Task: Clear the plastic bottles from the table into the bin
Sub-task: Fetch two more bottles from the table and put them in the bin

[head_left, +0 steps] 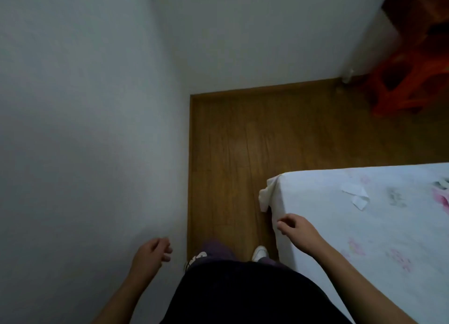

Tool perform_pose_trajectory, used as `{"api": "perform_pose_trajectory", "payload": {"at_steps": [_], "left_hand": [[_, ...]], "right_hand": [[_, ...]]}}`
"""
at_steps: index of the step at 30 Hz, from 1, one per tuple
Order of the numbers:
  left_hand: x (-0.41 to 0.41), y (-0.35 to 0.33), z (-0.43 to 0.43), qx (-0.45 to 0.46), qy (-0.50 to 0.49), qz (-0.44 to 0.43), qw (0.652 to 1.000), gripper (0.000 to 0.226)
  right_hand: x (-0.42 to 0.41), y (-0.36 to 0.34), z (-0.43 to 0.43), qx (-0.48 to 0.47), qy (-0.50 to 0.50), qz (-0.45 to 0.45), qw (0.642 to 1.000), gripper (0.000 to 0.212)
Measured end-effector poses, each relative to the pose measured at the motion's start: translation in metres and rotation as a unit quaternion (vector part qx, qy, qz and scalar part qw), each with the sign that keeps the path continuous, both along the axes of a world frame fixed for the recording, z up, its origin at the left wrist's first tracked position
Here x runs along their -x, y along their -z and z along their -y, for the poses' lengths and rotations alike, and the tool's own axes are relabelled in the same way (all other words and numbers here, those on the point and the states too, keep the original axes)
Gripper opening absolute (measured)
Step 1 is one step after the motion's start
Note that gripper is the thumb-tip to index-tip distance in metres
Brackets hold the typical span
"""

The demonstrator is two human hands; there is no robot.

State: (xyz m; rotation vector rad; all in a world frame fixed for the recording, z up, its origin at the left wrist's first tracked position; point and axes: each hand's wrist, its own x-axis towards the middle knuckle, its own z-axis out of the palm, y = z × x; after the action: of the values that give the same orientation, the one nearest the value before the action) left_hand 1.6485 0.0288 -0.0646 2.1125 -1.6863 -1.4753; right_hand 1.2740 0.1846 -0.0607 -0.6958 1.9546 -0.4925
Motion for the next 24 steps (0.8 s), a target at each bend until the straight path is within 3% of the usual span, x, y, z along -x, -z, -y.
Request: {"api": "perform_pose_trajectory", "payload": {"at_steps": [9,18,24], "left_hand": [[0.055,0.019,0.172,-0.043,-0.019,0.010,0.999,0.026],[0.236,-0.017,0.371,-0.025,0.206,0.000,0.978,0.029],[0.396,-0.029,0.450,-0.011,0.290,-0.037,0.956,0.028]], "right_hand": [[0.071,0.000,0.190,0.043,0.027,-0.002,0.999,0.022],[0.140,0.010,0.224,-0.019,0.212,0.008,0.977,0.013],[0.192,0.030,0.219,-0.055,0.325,0.030,0.944,0.011]]}}
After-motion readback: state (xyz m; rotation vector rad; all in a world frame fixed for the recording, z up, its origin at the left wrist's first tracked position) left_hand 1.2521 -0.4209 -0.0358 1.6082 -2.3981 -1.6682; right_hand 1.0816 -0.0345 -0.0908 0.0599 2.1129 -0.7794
